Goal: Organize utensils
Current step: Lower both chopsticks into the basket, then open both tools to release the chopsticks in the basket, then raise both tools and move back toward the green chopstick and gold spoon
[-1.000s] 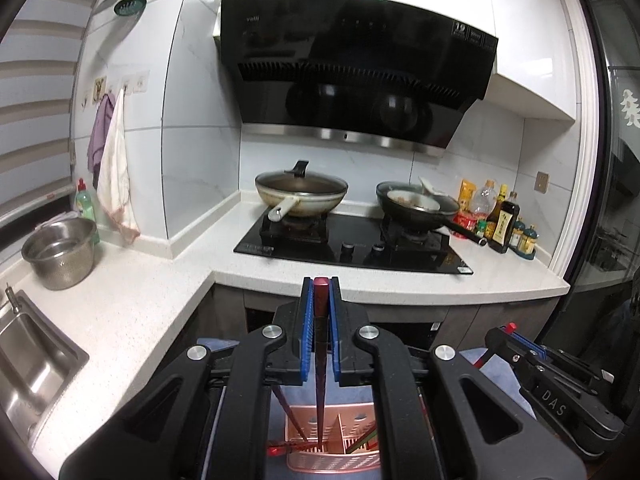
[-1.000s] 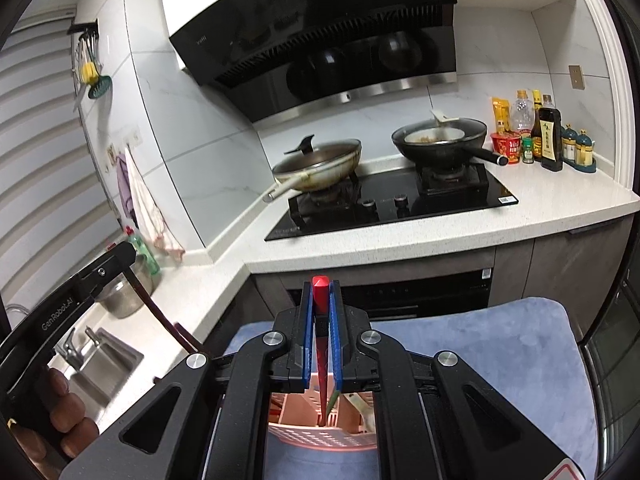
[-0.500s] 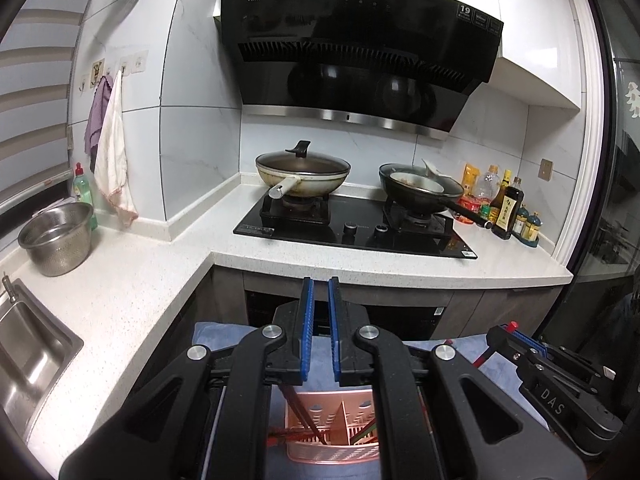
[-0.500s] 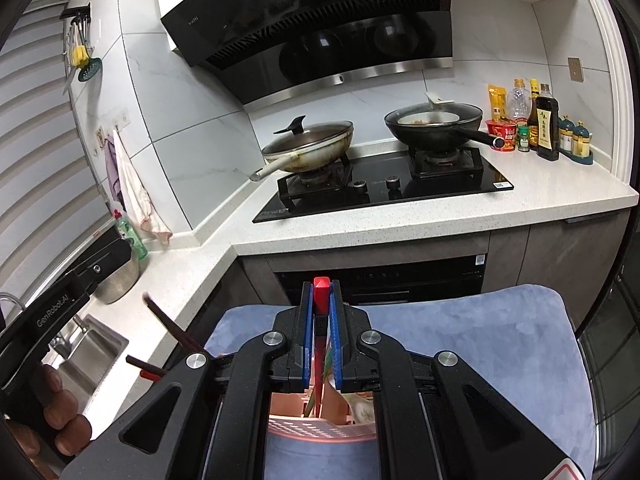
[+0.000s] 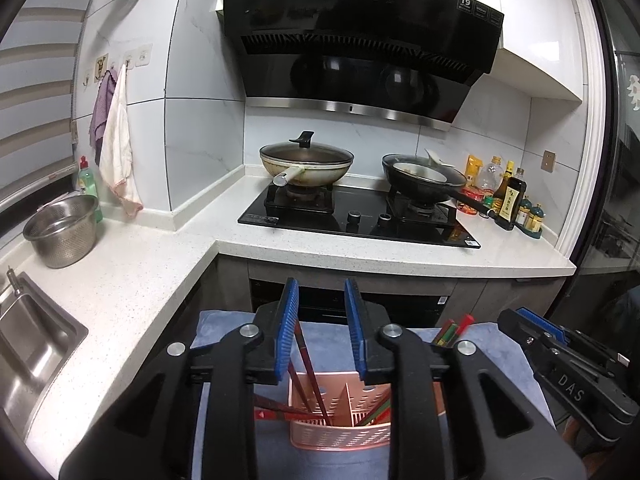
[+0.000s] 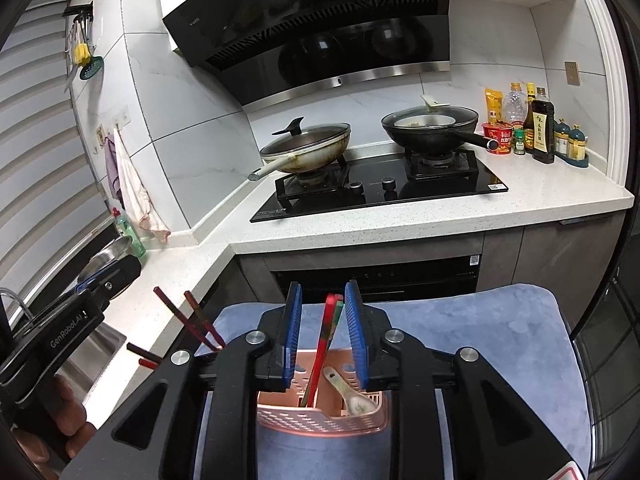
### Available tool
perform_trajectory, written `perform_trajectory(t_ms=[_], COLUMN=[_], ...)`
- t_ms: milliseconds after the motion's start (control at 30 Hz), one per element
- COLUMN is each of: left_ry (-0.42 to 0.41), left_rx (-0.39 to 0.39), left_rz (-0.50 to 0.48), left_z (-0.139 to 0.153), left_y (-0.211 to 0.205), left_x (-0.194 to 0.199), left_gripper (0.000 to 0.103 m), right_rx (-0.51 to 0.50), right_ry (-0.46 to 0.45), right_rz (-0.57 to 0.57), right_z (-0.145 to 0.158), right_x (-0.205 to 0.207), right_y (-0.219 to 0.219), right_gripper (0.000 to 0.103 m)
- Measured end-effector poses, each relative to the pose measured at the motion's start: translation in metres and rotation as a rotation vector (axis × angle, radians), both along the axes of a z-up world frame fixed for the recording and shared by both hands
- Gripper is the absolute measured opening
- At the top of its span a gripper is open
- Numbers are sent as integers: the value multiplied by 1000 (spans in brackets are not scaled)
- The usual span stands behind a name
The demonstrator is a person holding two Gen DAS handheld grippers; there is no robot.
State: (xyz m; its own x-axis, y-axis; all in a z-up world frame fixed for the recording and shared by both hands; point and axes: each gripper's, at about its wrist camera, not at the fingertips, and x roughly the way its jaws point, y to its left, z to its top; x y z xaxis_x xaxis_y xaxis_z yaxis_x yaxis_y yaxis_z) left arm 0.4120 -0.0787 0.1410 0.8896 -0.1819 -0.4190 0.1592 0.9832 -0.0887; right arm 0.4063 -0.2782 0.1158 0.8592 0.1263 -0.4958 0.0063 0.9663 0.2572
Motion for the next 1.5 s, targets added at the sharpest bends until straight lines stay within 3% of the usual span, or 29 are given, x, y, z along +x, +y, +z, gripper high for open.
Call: perform_trajectory(t_ms=[367,867,1200,1367,1500], left_ry=[7,68,177,253,322], left_rx=[13,30,43,49,66], left_rz=[6,-7,3,17,31], left_z=[4,-18,-72,-109,-141], left_y=[4,18,42,55,65], left_x=[-24,-83,-136,-163,-187], left_gripper=[23,23,23,23,23], right_rx=[-8,-92,-165,-186,-183], right_ry=[-8,20,99,174,232], right_rz=[19,78,114,128,120], right_z=[7,-6,-45,-80,-109], right_x=[-32,-107,-170,-211,-238], right_y=[6,40,63,75,79], right_gripper=[24,24,24,24,31])
